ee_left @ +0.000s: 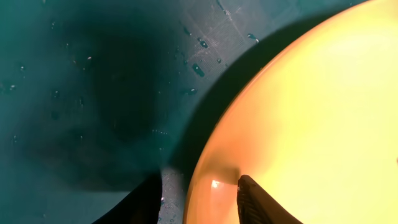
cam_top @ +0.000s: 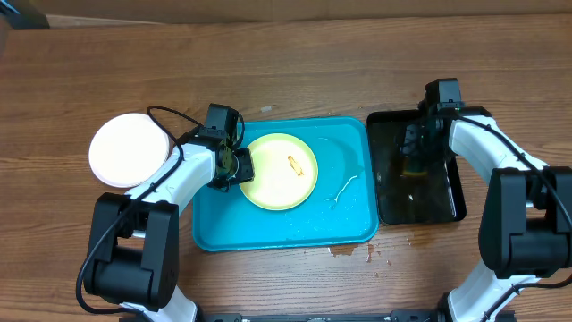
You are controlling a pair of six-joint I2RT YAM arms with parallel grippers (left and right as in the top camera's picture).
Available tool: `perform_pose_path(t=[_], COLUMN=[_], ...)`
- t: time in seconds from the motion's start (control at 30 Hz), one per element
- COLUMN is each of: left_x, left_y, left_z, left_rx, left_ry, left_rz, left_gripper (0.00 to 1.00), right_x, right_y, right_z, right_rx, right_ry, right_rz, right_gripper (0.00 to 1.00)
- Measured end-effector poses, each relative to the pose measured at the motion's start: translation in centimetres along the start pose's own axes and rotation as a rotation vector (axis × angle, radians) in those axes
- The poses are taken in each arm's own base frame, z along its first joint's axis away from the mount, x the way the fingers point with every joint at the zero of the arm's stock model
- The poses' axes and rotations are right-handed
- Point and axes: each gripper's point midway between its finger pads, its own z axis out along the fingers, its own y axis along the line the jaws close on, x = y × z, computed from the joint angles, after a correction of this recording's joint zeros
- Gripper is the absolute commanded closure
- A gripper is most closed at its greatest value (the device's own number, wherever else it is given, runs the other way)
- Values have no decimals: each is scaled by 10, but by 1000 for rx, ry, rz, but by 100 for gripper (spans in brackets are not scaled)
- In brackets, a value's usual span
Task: Clean dirty plates on tray and stack at the side
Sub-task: 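Reach the right gripper into the black tray and grasp the sponge, then lift the sponge and carry it toward the yellow plate with the right gripper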
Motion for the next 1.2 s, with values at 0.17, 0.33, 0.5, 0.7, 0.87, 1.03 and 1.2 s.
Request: perform_pose_path(t=[0.17,0.33,0.5,0.7,0.87,1.03,1.2], left_x=[-1,0,5,13,6,1,-1], left_y=[0,0,-3,-3,-7,-9,-10], left_z=[0,2,1,1,1,1,1], left_rx=[-1,-1,19,25,40,48,51], left_ry=[-3,2,28,63,36,18,10], left_rz=[2,17,15,14,16,21,20], left_gripper=[84,96,94,64,59,46,46], right_x=[0,2,10,31,46,46,41], right_y=[1,2,2,8,16,15,13], right_z=[0,0,0,-3,-7,-9,-22], right_rx=[-4,-12,-7,20,75,132,152], right_ry=[0,10,43,115,150,144,124], right_rz=[1,-20,-57,-92,-156,-183,-177], right_gripper=[96,53,83,96,96,96,96])
